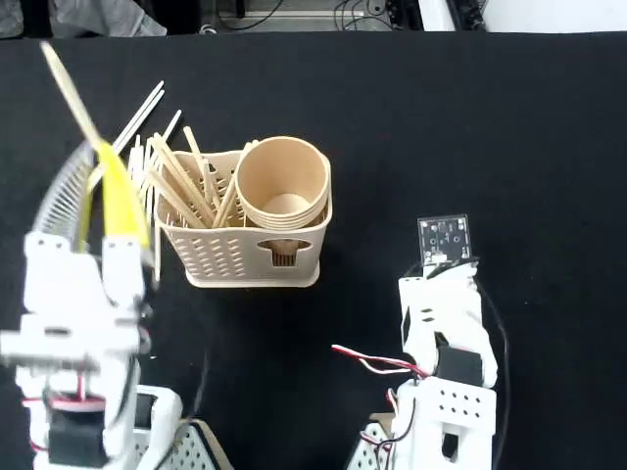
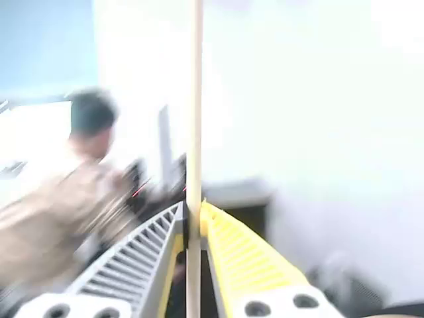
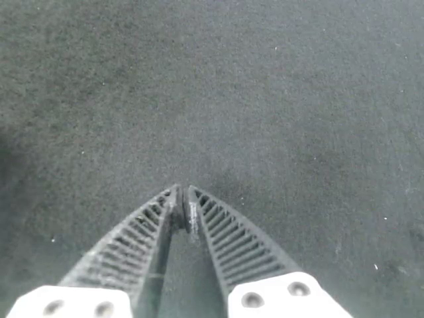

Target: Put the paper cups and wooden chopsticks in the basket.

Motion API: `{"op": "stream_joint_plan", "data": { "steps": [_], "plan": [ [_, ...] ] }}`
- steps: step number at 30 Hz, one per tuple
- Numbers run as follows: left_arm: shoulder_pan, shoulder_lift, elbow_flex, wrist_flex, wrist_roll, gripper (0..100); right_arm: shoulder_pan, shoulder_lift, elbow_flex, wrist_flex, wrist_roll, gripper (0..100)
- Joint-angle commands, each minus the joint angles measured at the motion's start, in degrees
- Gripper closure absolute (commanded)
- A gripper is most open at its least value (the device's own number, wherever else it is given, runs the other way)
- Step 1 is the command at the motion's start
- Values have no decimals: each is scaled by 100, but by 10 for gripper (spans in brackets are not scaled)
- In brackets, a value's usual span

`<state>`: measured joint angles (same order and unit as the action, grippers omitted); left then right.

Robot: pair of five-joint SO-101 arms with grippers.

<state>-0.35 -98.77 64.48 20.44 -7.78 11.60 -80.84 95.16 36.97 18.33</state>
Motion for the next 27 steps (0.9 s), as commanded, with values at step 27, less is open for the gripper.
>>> {"op": "stream_joint_plan", "data": {
  "steps": [27],
  "plan": [
    [259,-536,1657,624,1477,844,44,-84,-31,-70,-26,986]
  ]
}}
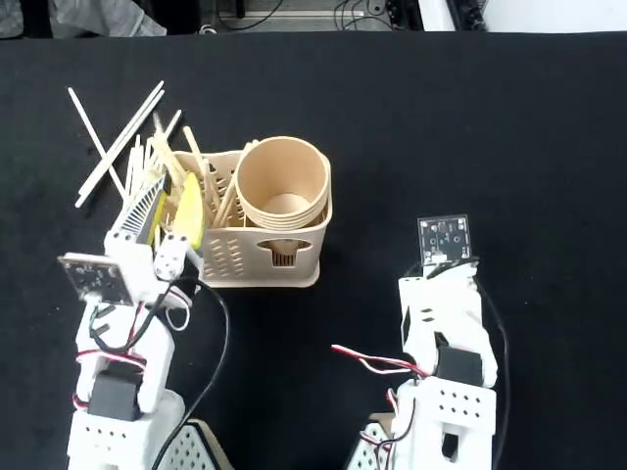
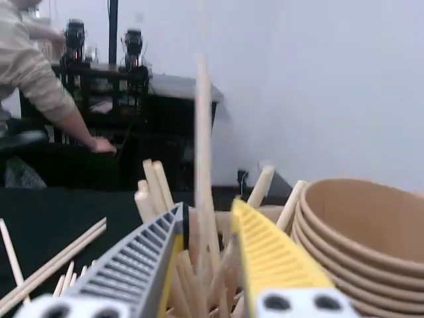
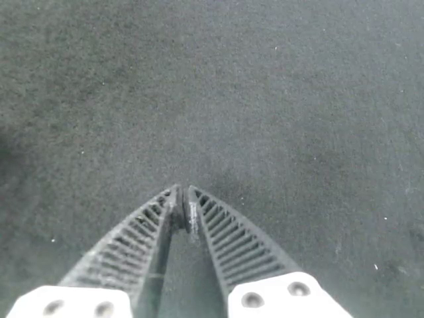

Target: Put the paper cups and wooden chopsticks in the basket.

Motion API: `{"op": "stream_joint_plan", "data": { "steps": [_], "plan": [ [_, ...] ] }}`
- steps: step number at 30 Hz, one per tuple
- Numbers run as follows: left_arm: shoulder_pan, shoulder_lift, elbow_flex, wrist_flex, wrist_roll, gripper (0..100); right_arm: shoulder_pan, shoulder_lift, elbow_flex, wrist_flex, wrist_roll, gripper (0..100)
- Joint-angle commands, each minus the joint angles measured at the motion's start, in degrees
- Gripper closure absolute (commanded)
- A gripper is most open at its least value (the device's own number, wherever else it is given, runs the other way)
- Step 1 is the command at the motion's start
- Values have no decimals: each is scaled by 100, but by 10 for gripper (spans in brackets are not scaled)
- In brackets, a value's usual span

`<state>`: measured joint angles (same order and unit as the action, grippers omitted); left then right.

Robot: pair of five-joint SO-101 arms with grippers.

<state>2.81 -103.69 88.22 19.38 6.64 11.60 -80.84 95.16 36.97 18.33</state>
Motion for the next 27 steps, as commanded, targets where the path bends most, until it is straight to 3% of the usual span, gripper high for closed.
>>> {"op": "stream_joint_plan", "data": {
  "steps": [1,4,8,13,20,27],
  "plan": [
    [-84,-44,-954,976,35,843,44,-84,-31,-70,-26,986],
    [-286,-18,-1789,1793,18,843,44,-84,-31,-70,-26,986],
    [-1341,149,-2985,2716,35,843,44,-84,-31,-70,-26,986],
    [-1956,1538,-4013,3499,202,781,44,-84,-31,-70,-26,986],
    [-2492,4448,-5297,3877,-149,781,44,-84,-31,-70,-26,986],
    [-3108,6453,-6246,3868,-185,780,44,-84,-31,-70,-26,986]
  ]
}}
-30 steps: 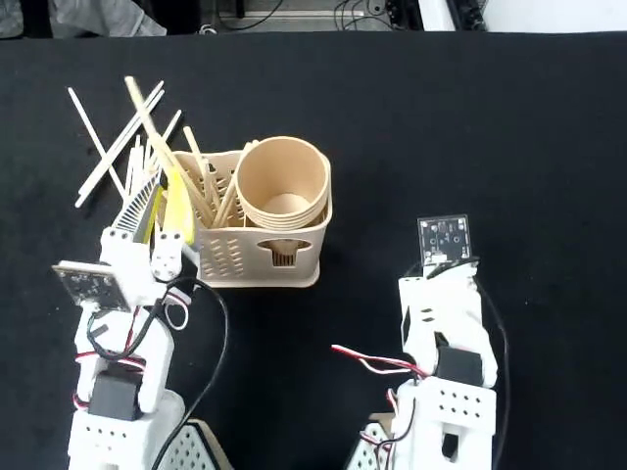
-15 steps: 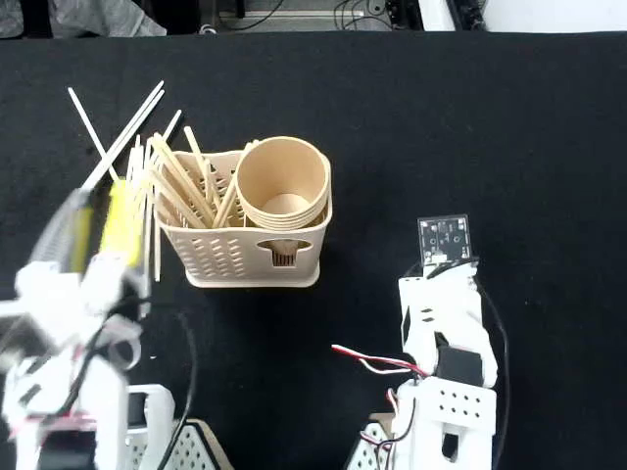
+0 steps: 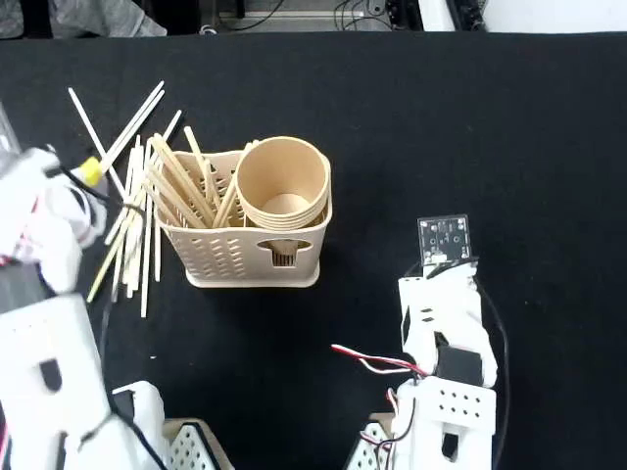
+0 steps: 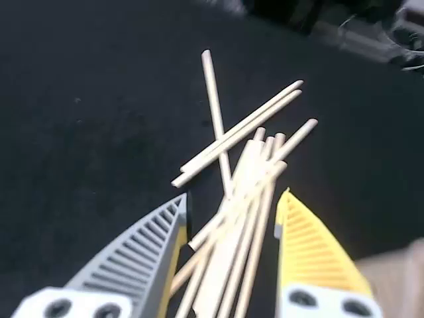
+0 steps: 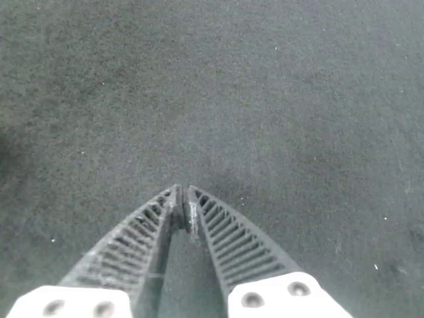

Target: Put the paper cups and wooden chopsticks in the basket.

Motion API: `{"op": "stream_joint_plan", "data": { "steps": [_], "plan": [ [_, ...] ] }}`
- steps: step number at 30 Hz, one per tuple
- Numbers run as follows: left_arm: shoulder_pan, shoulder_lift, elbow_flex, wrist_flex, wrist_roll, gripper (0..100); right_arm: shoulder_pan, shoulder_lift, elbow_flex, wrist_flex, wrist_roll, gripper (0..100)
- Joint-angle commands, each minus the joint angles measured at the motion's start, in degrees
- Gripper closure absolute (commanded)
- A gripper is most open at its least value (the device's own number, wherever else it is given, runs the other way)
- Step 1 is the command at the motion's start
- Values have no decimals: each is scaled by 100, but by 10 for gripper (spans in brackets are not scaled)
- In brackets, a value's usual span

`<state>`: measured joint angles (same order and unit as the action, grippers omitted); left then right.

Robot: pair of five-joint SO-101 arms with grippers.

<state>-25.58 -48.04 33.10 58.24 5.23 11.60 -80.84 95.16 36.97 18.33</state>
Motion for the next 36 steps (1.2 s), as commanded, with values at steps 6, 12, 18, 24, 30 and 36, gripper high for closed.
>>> {"op": "stream_joint_plan", "data": {
  "steps": [6,12,18,24,30,36],
  "plan": [
    [-286,2505,-1675,-26,-44,777,44,-84,-31,-70,-26,986],
    [-259,4448,-3160,281,-686,778,44,-84,-31,-70,-26,986],
    [-136,6127,-4804,1152,-2215,780,44,-84,-31,-70,-26,986],
    [-110,7754,-6290,1785,-2418,780,44,-84,-31,-70,-26,986],
    [365,8993,-7477,2690,-2048,780,44,-84,-31,-70,-26,986],
    [637,9837,-8418,2980,-774,780,44,-84,-31,-70,-26,986]
  ]
}}
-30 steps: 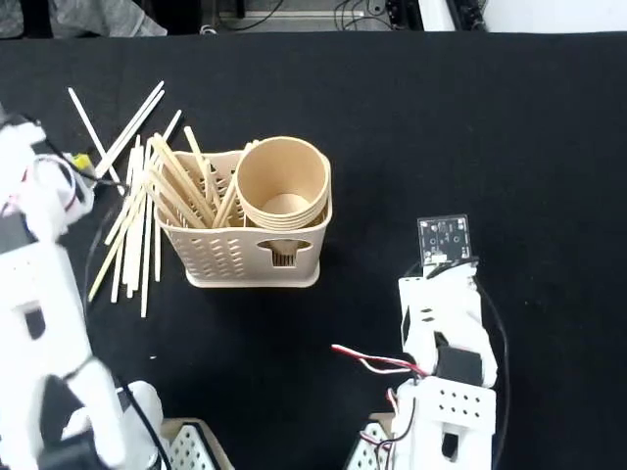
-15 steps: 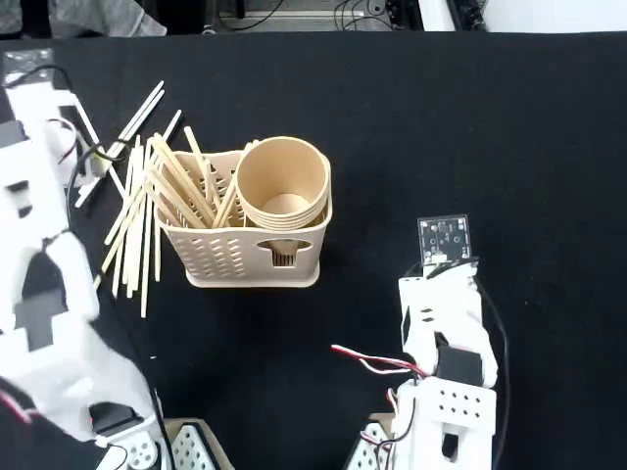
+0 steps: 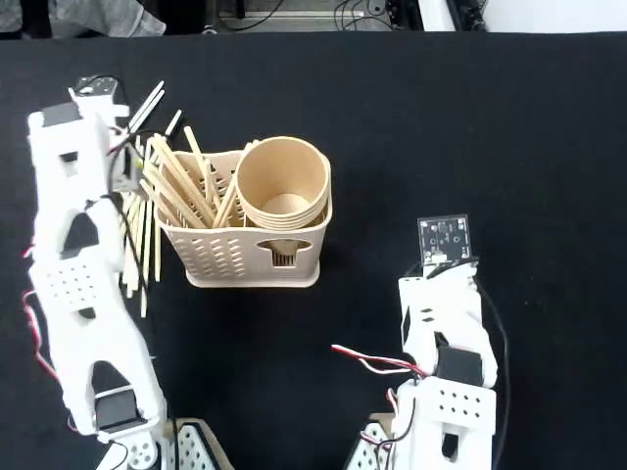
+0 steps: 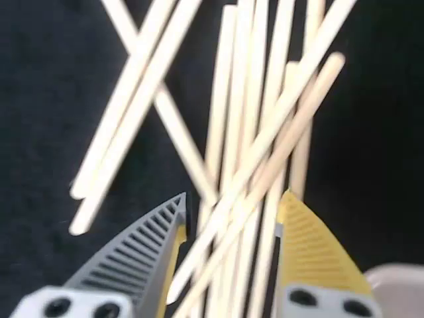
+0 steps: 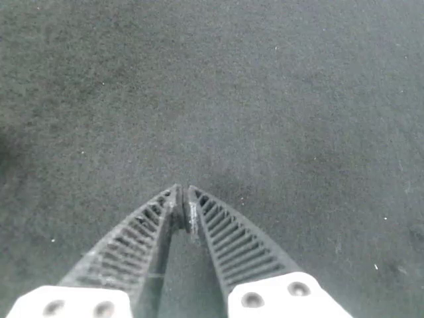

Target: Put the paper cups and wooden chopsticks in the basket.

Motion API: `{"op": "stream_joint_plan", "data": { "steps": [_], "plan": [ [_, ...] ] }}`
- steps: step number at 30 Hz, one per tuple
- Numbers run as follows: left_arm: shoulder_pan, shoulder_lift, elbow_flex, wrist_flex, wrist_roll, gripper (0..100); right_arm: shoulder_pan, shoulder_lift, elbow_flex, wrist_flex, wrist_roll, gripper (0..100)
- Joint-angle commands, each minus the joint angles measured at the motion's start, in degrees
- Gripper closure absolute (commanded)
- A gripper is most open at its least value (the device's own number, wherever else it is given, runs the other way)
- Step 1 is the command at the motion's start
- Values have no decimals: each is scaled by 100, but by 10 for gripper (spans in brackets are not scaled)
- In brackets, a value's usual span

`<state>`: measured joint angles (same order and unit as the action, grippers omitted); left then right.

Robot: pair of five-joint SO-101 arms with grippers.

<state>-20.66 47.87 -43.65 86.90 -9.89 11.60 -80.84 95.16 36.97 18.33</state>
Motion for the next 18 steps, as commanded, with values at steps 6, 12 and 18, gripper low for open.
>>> {"op": "stream_joint_plan", "data": {
  "steps": [6,12,18],
  "plan": [
    [145,1037,-1393,79,730,780,44,-84,-31,-70,-26,986],
    [171,1574,-2053,563,-26,970,44,-84,-31,-70,-26,986],
    [136,1732,-2747,1407,-343,970,44,-84,-31,-70,-26,986]
  ]
}}
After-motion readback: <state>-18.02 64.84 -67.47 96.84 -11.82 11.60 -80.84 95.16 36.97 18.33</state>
